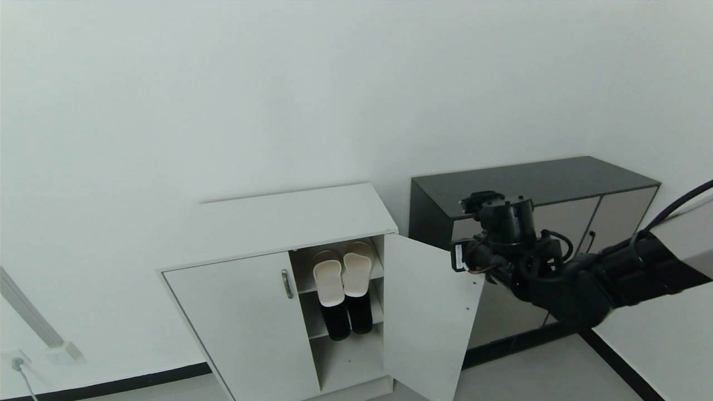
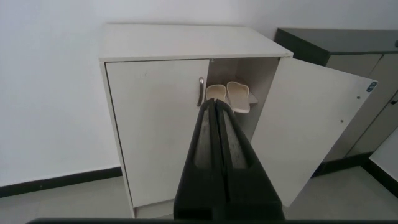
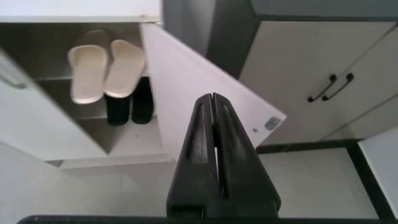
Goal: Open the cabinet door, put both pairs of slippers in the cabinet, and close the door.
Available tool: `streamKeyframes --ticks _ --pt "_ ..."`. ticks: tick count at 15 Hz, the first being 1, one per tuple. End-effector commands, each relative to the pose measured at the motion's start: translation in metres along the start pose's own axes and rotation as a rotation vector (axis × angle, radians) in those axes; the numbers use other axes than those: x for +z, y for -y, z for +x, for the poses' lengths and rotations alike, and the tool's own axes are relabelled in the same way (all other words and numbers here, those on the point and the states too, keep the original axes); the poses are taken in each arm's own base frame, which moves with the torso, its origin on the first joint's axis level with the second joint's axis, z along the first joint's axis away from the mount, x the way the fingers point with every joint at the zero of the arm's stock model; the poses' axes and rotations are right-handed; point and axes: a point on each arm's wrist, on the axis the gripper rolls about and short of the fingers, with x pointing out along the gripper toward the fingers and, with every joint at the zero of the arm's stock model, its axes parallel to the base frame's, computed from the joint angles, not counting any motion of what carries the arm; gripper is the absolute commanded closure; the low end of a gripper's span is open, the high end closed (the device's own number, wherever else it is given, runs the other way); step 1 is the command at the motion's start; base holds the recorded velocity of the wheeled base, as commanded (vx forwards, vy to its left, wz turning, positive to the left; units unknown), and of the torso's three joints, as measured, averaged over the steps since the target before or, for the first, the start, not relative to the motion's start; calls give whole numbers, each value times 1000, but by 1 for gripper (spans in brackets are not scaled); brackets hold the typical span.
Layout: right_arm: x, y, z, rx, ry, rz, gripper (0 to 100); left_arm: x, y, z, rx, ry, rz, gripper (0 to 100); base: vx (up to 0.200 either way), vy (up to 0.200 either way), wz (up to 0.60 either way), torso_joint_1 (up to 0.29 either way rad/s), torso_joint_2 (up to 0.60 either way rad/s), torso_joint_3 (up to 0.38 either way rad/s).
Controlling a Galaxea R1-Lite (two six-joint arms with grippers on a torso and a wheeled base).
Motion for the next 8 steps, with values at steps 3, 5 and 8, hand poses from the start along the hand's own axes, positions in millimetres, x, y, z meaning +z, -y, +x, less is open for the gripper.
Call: streamKeyframes --ticks 3,5,8 --pt "22 19 42 9 -127 128 100 0 0 0 2 -1 -2 100 0 0 0 0 0 0" --pt "16 22 65 -11 -142 137 100 0 0 0 3 0 -2 100 0 0 0 0 0 0" --pt "6 21 87 -19 -151 141 100 0 0 0 2 -1 -2 100 0 0 0 0 0 0"
